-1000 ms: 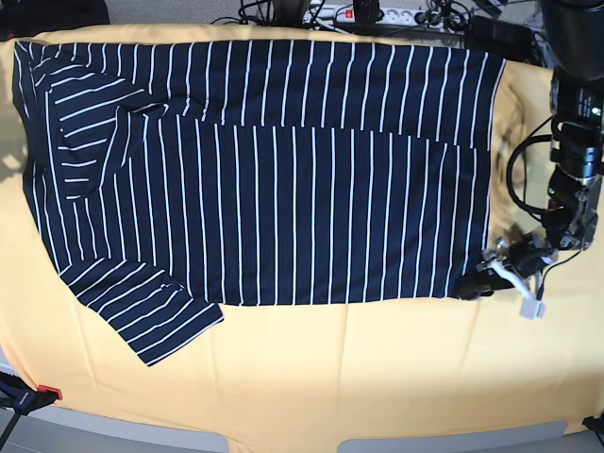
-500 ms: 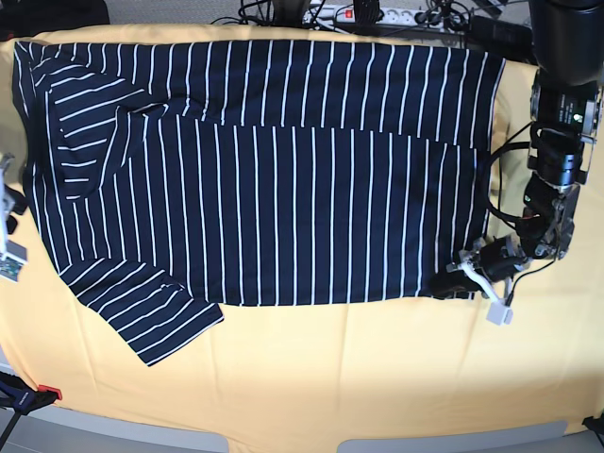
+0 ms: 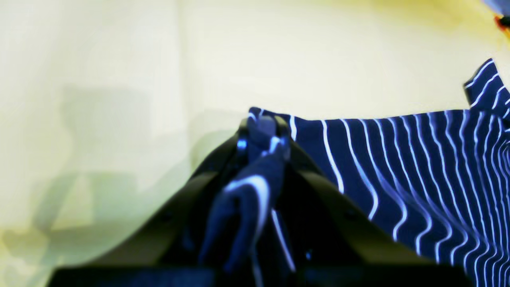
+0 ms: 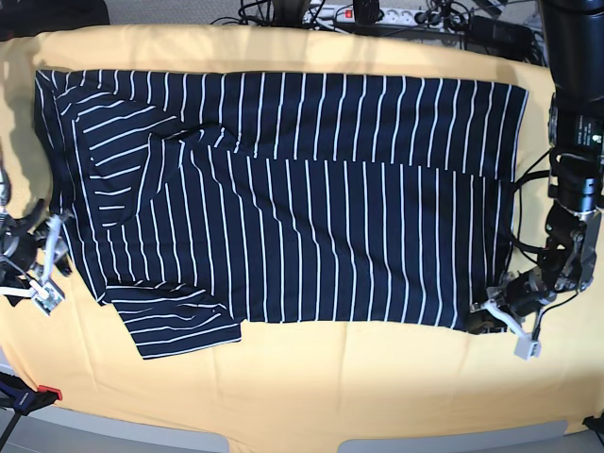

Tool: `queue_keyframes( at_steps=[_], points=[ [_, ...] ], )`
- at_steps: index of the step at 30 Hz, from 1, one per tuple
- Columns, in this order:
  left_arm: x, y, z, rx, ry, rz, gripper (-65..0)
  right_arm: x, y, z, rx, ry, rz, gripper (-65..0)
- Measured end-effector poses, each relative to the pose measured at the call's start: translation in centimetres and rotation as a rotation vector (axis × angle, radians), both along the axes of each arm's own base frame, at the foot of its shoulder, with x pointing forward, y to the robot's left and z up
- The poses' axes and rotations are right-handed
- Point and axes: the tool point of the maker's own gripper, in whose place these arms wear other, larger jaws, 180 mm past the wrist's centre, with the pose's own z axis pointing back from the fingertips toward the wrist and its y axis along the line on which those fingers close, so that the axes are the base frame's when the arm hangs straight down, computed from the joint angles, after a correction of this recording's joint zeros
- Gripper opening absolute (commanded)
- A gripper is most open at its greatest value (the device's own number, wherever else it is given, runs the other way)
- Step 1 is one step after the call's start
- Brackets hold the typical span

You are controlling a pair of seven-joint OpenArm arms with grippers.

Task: Fold the T-shirt properly
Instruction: 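Move both grippers to the hem corners of the shirt, then grasp the hem corners with the left and right grippers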

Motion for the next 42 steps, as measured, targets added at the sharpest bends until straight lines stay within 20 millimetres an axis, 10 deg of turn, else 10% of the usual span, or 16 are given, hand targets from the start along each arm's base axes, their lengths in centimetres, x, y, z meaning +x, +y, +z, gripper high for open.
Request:
queue_keyframes(
  at_steps=[7,13,21,30,37,42],
  points=[
    [-0.3,-1.7,-1.2,-0.022,0.021,-0.017,-65.0,3.7,-2.0,-4.3,0.199,-0.010,-0.247,-22.1],
    [-0.3,-2.4,-1.4,-0.013,0.025,-0.033,-65.0,5.6,0.7,-8.6,0.487,0.126,-0.296,-22.1],
    [-0.3,-2.2,-1.6,0.002,0.028,-0.036,-65.0,8.4,2.8,-3.6,0.823,0.001,-0.213,-22.1],
    [-1.3,-3.1,-3.2,-0.017,0.057,-0.044,-65.0,7.6,6.6,-7.8,0.825,0.084,-0.211,-22.2],
    [-1.5,-2.8,-3.4,-0.014,0.060,-0.042,-65.0,8.5,3.4,-8.1,0.697,-0.006,-0.319,-22.2],
    [-1.6,-2.9,-3.4,-0.017,0.058,-0.042,-65.0,8.1,4.6,-8.5,0.738,0.023,-0.280,-22.2]
  ],
)
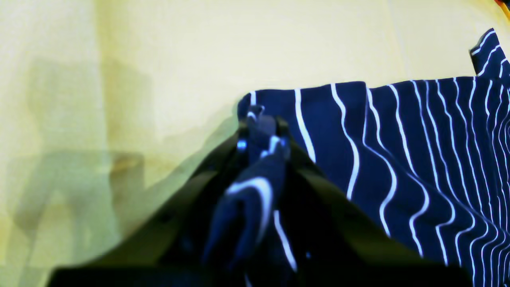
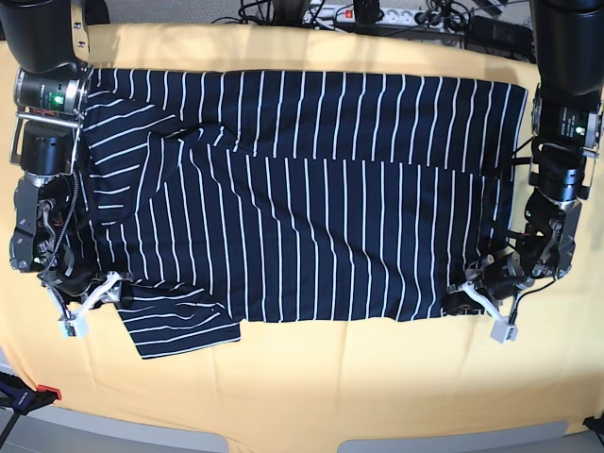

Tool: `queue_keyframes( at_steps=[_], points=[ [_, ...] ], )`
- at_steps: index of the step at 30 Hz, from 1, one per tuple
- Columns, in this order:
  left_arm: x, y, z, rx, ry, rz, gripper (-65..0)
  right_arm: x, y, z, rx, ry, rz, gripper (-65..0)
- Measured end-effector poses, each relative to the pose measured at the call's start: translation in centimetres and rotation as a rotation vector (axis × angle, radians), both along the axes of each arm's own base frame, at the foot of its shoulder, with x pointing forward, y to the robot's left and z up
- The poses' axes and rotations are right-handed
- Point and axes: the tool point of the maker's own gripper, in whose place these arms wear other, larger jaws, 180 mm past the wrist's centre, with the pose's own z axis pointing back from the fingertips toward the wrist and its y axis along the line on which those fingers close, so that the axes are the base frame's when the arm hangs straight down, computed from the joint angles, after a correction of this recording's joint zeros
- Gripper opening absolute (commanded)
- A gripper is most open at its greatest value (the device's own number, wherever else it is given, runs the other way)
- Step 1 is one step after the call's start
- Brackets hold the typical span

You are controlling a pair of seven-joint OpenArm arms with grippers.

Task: Fold the T-shirt properly
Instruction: 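Grasp the hem corners with the left and right grippers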

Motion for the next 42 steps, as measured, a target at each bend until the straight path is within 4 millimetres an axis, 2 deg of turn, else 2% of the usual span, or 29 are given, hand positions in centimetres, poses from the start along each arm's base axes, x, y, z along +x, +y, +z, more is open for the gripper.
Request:
queue_keyframes(
  at_steps=[4,12,14,17,26,36,39,42],
  points=[
    [0.0,0.0,0.0,0.000,0.000,0.000,-65.0,0.0,0.1,0.1,0.012,-0.004,0.002,-24.4],
    [0.0,0.0,0.0,0.000,0.000,0.000,-65.0,0.0,1.3,-0.3,0.035,0.008,0.017,-40.3],
    [0.0,0.0,0.0,0.000,0.000,0.000,-65.0,0.0,1.3,-0.2,0.036,0.006,0.016,-48.2],
    [0.0,0.0,0.0,0.000,0.000,0.000,-65.0,0.1,1.3,-0.1,0.036,0.001,0.015,-64.2],
    [0.4,0.4,0.2,0.040,-0.046,0.003,-65.0,1.2,1.2,1.9,0.044,-0.089,0.032,-65.0],
    [0.6,0.6,0.3,0.057,-0.064,0.007,-65.0,2.5,-1.8,2.8,-0.091,-0.161,-0.083,-65.0],
    [0.6,0.6,0.3,0.057,-0.064,0.007,-65.0,2.9,-1.9,3.4,-0.090,-0.180,-0.089,-65.0],
    [0.6,0.7,0.3,0.058,-0.064,0.007,-65.0,3.9,-2.0,4.9,-0.101,-0.209,-0.088,-65.0]
  ],
)
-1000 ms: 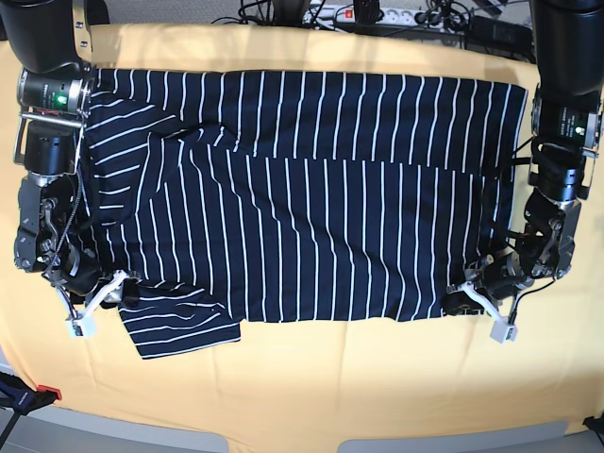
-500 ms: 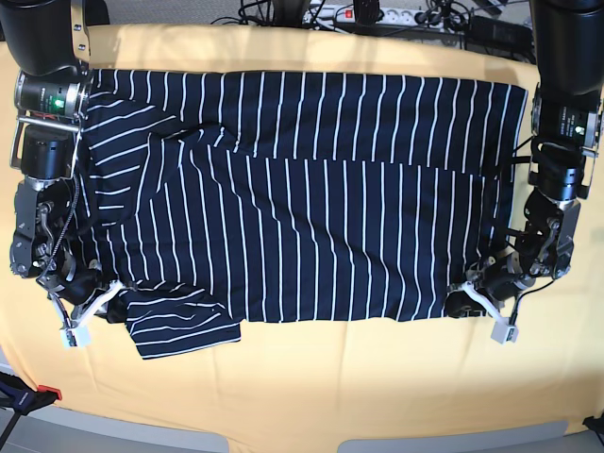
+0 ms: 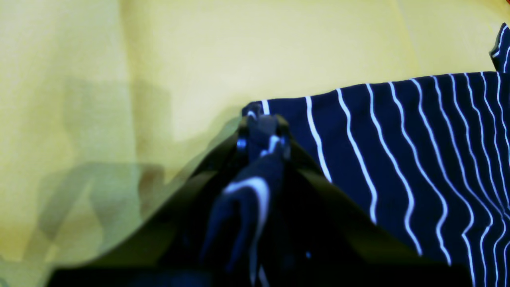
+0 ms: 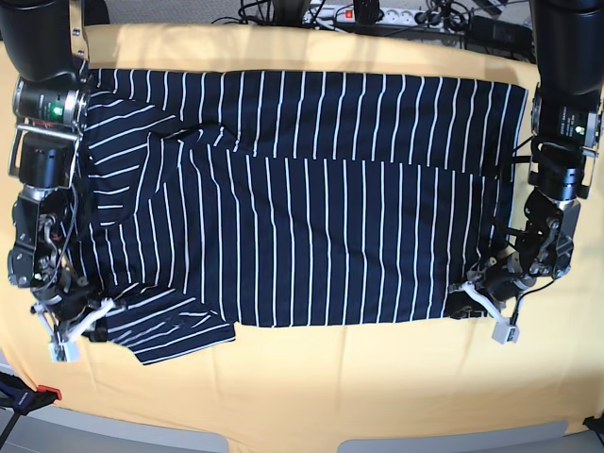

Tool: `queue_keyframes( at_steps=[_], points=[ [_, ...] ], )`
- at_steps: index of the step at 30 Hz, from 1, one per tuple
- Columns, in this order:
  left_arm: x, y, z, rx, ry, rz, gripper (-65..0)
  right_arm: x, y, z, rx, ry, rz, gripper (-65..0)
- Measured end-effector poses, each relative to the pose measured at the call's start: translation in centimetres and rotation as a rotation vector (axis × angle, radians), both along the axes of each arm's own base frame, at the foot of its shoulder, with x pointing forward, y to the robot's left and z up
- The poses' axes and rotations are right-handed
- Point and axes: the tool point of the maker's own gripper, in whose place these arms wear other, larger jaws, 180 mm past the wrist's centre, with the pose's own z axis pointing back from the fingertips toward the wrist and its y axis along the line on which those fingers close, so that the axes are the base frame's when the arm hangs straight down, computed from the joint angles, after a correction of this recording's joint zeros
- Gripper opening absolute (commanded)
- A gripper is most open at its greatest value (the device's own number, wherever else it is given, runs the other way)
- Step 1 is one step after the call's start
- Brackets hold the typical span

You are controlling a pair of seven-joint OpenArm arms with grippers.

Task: Fold the T-shirt properly
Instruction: 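Grasp the hem corners with the left and right grippers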

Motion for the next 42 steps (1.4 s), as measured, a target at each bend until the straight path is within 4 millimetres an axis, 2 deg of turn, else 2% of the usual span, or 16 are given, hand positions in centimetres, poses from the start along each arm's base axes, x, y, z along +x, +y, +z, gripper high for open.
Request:
queue_keyframes(
  at_steps=[4,7,12,19,23,27,30,35,38,42],
  points=[
    [0.0,-0.1,0.0,-0.001,0.000,-0.001,-65.0,1.5,-0.1,2.7,-0.017,-0.052,0.001,-65.0],
    [0.0,0.0,0.0,-0.001,0.000,0.000,-65.0,2.1,-0.1,3.8,-0.021,-0.072,0.001,-65.0],
    [0.5,0.1,0.6,0.020,-0.031,-0.001,-65.0,1.9,-0.2,3.4,-0.032,-0.062,0.002,-65.0],
    [3.5,0.3,5.1,0.055,-0.146,-0.008,-65.0,1.6,-0.2,2.8,-0.034,-0.049,0.001,-65.0],
    [4.5,0.7,6.6,0.063,-0.170,0.017,-65.0,1.6,-0.2,2.8,-0.034,-0.052,0.001,-65.0],
    [4.4,0.9,6.4,0.065,-0.166,0.018,-65.0,1.6,0.3,2.8,-0.034,-0.050,0.031,-65.0],
    [4.3,0.8,6.3,0.066,-0.159,0.013,-65.0,1.3,1.6,2.7,-0.016,-0.041,0.101,-65.0],
    [2.4,-1.8,5.9,0.048,-0.130,-0.183,-65.0,0.5,3.2,2.0,0.025,0.016,0.189,-65.0],
    [2.2,-2.3,6.0,-0.006,-0.104,-0.175,-65.0,0.2,2.7,1.8,0.011,0.029,0.191,-65.0],
    [2.2,-2.0,6.3,-0.033,-0.103,-0.165,-65.0,-0.2,0.6,3.1,0.011,0.008,0.183,-65.0]
  ],
)
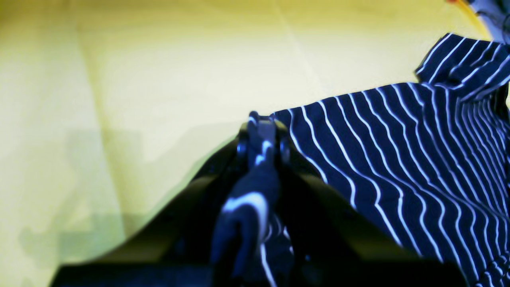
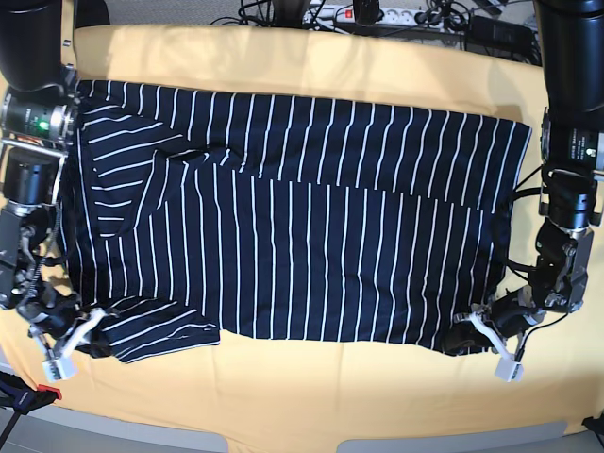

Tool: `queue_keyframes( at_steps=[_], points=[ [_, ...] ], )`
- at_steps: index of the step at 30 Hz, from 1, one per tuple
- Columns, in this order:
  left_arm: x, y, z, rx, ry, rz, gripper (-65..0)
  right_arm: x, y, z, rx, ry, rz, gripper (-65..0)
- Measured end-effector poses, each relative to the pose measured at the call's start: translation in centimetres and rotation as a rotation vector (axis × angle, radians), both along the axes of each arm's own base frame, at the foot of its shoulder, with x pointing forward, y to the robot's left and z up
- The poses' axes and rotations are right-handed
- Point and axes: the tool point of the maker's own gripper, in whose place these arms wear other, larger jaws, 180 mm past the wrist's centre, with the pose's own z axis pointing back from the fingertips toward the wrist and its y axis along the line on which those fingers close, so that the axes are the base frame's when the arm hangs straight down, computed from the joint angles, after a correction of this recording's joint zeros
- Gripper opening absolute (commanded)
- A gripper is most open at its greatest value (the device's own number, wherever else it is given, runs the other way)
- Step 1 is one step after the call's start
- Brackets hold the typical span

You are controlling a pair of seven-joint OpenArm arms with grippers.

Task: Fold the T-shirt properly
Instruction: 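Grasp the hem corners with the left and right grippers, then lift the hem with both grippers and pull it toward the collar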

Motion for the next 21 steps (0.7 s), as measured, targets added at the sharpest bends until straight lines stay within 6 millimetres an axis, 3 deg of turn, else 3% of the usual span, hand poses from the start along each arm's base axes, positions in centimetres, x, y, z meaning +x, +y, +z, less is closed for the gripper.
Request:
queue_keyframes(
  at_steps=[3,7,15,21],
  points=[
    [-0.1,0.4,-0.1,0.006,0.004,0.003,-65.0,-0.3,-2.0,0.5,-0.030,-0.001,-0.027,-65.0],
    [-0.1,0.7,0.0,0.011,0.004,0.008,-65.0,-0.4,-2.6,0.7,-0.040,-0.003,-0.034,-65.0],
    [0.0,1.1,0.3,0.017,0.000,0.012,-65.0,-0.2,-1.7,0.7,-0.047,-0.018,-0.006,-65.0],
    [0.9,2.0,2.4,0.028,-0.038,0.024,-65.0,-0.2,0.0,-0.4,-0.091,0.014,0.043,-65.0]
  ],
)
